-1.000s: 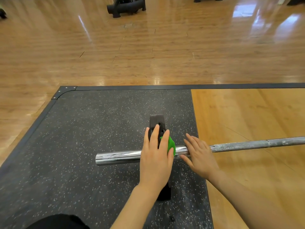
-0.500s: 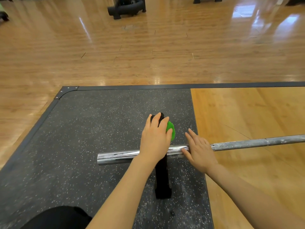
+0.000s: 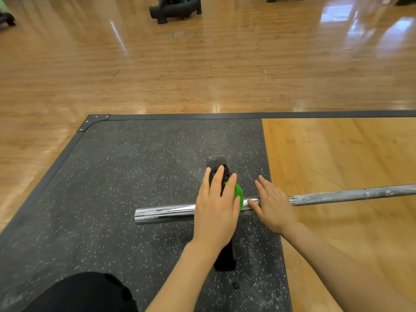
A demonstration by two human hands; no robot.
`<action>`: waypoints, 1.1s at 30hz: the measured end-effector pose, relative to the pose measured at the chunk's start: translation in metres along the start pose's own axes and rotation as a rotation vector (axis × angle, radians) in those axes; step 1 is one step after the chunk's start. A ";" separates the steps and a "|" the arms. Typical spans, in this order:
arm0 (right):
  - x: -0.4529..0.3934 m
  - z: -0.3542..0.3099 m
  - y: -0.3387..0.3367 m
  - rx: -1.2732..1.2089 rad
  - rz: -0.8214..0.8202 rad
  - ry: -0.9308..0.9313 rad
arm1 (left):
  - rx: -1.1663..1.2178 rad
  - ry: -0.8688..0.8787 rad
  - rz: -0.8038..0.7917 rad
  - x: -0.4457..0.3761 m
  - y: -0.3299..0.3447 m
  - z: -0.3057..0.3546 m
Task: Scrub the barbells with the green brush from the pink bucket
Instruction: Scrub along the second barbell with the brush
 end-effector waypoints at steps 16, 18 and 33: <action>0.013 0.000 0.002 0.037 0.027 -0.003 | 0.173 -0.103 -0.039 -0.019 -0.008 -0.008; 0.014 0.000 0.001 0.020 0.024 0.013 | 0.138 -0.075 -0.006 -0.005 -0.008 -0.001; 0.014 -0.001 0.006 0.124 0.021 -0.189 | 0.258 -0.191 -0.258 -0.057 -0.004 -0.036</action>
Point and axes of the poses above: each hand's wrist, its own x-axis away from the middle knuckle, its own y-axis out of the palm, z = x × y, the point moved 2 cm from there along -x, towards the middle knuckle, and after that the axes turned 12 degrees about y, right-handed, at the moved point
